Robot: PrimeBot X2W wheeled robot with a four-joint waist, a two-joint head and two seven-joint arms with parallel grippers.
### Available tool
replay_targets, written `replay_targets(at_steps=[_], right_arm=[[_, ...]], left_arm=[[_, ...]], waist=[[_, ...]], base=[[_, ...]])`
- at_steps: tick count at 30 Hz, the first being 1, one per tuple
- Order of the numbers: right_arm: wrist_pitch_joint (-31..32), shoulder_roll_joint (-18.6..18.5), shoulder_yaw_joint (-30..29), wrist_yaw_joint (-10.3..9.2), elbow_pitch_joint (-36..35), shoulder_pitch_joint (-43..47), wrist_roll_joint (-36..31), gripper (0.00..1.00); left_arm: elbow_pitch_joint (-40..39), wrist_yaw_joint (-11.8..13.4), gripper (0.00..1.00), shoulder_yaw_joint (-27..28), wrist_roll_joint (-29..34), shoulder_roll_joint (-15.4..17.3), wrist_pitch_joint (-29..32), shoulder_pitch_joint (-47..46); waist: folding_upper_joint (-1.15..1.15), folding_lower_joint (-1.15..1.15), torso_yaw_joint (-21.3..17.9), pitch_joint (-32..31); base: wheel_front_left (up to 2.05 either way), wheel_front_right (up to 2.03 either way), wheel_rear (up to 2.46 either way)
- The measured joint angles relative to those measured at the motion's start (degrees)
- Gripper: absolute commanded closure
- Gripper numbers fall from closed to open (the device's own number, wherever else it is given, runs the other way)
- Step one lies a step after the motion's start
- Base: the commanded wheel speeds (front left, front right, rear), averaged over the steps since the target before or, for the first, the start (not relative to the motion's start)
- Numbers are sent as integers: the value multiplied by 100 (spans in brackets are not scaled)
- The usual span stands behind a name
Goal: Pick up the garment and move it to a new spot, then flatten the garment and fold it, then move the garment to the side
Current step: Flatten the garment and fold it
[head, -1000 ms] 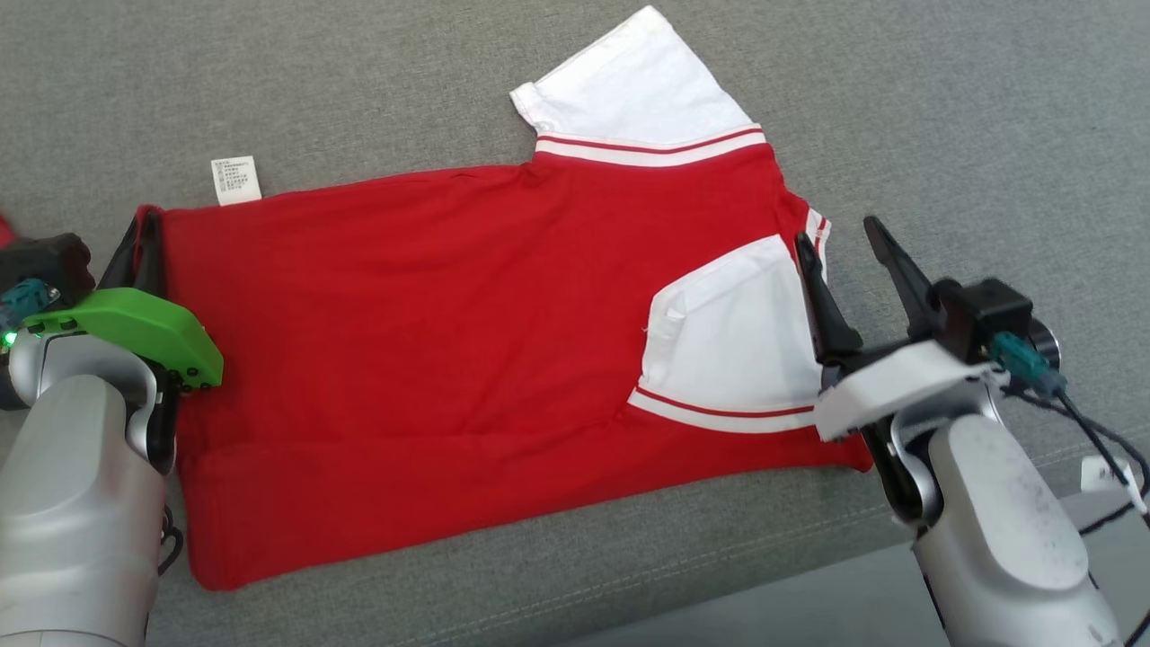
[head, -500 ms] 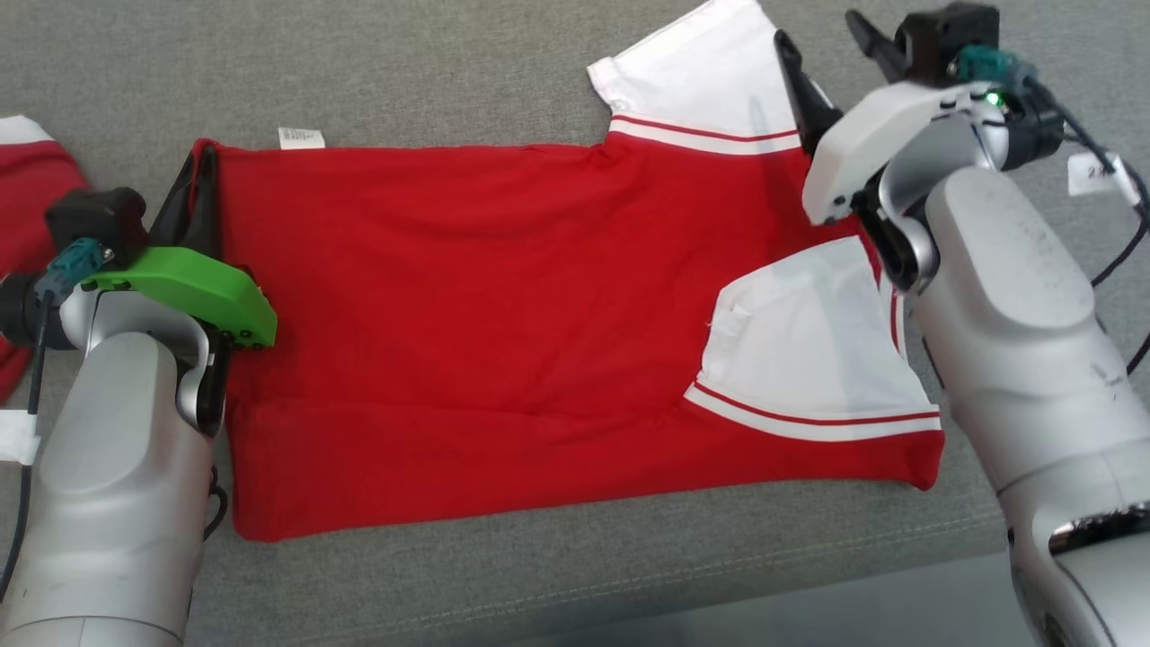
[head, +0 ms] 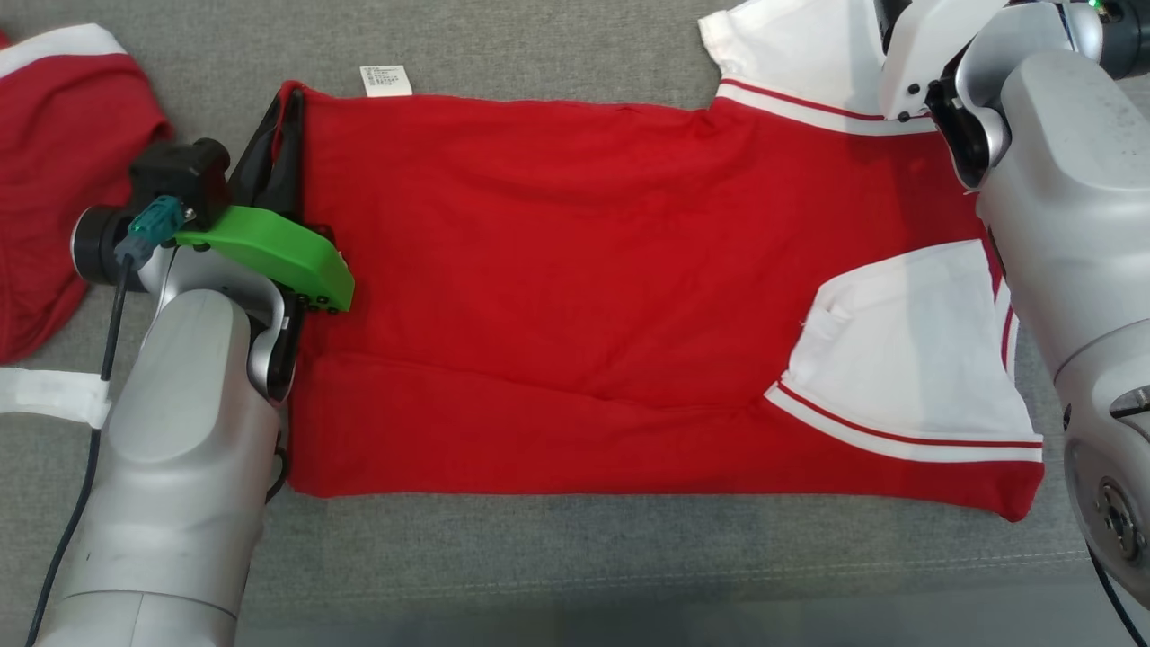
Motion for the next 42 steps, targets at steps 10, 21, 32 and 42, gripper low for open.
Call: replay_targets(at_steps=[10, 21, 32, 42], right_arm=[[-110, -264, -427, -1, 387, -181, -281, 0], [-198, -230, -800, 3, 414, -230, -709, 100], [-967, -187, -1159, 2, 412, -232, -1183, 100], [-1167, 204, -750, 2, -164, 404, -288, 100]], left_arm=[[-309, 0, 100, -189, 4, -62, 0, -16], [-547, 0, 100, -321, 20, -64, -1, 8], [-490, 0, 100, -207, -31, 23, -1, 224], [-431, 0, 100, -94, -80, 81, -1, 567]], waist=[[0, 0, 363, 279], [0, 0, 490, 391], [0, 0, 323, 196], [0, 0, 88, -188]], base=[[0, 0, 0], [0, 0, 0], [0, 0, 0], [0, 0, 0]])
